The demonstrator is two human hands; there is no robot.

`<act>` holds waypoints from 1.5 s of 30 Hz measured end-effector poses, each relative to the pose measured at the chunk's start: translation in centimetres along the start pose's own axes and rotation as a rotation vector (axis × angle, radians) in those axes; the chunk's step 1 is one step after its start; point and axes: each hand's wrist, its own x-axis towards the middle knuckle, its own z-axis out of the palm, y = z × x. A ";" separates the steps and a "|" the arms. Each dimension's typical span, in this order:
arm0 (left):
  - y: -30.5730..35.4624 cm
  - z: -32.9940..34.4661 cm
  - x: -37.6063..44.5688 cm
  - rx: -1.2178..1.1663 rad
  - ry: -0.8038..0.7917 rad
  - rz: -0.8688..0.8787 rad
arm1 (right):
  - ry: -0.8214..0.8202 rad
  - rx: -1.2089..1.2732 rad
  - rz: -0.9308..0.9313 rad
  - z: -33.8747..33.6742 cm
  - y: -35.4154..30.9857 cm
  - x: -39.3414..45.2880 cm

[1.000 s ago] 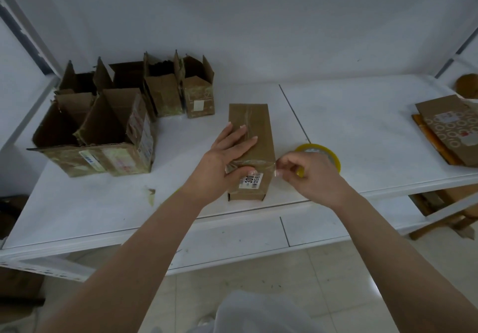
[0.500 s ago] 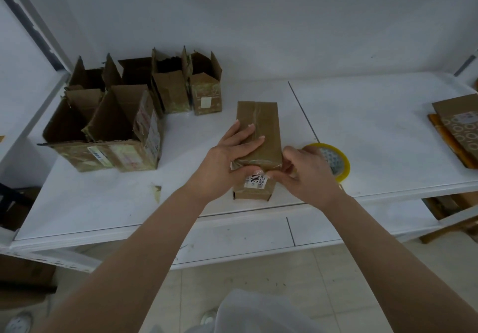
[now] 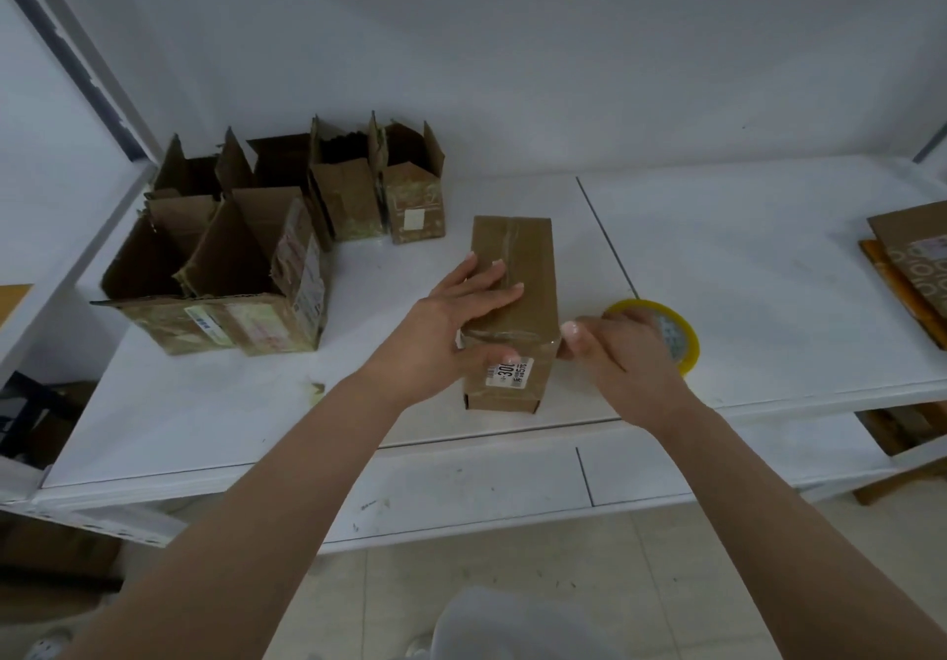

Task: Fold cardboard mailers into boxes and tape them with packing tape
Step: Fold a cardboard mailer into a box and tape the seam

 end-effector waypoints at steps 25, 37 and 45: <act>1.6 0.8 1.6 -1.085 0.545 -0.469 | -0.109 1.207 0.849 0.7 -0.4 2.3; 1.8 -1.0 0.5 -0.312 0.140 -0.427 | -0.210 0.487 0.531 -1.1 -2.7 6.7; -1.7 -9.0 0.1 0.324 0.352 -0.475 | -0.251 0.414 0.315 1.4 -8.6 12.8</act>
